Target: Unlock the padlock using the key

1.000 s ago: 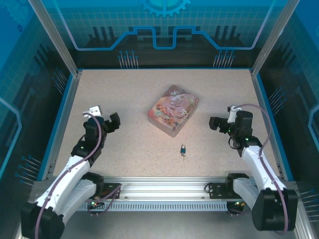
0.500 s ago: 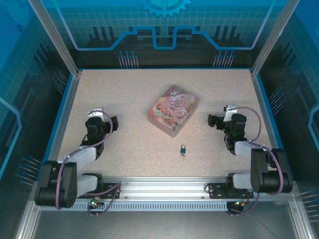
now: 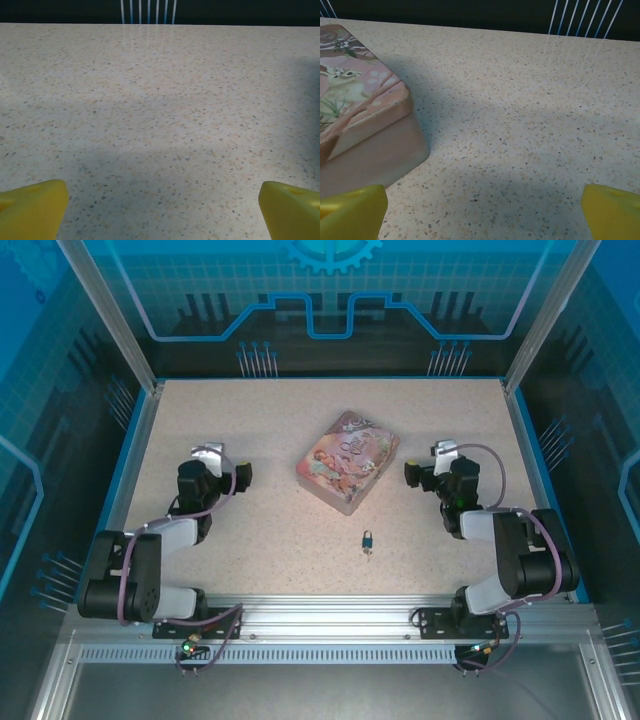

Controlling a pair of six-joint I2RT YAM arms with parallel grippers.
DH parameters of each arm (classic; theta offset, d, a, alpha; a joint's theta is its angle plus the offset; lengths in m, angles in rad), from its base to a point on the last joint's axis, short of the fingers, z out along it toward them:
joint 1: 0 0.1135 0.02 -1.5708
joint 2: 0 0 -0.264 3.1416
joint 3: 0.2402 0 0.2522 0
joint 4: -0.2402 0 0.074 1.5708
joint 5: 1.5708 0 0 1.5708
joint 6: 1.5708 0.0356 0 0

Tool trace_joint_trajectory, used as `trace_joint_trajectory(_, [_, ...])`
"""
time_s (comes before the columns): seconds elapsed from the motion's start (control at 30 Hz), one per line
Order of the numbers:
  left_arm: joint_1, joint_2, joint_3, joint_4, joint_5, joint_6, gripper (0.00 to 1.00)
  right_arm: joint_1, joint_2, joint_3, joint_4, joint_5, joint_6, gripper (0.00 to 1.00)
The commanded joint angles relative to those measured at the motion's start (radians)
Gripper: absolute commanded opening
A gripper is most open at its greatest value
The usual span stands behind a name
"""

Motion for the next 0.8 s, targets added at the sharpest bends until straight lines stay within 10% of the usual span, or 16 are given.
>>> trace_joint_trajectory(0.0, [0.009, 0.021, -0.036, 0.132, 0.083, -0.017, 0.99, 0.006, 0.005, 0.010, -0.020, 0.023, -0.026, 1.00])
trace_joint_trajectory(0.13, [0.005, 0.192, -0.120, 0.479, 0.059, -0.005, 0.99, 0.008, 0.003, 0.008, -0.020, 0.024, -0.029, 1.00])
trace_joint_trajectory(0.33, [0.008, 0.182, -0.008, 0.229, -0.033, -0.042, 0.99, 0.012, 0.005, 0.008, -0.020, 0.028, -0.030, 1.00])
trace_joint_trajectory(0.77, [0.009, 0.183, -0.021, 0.259, -0.059, -0.048, 0.99, 0.011, 0.005, 0.009, -0.020, 0.028, -0.030, 1.00])
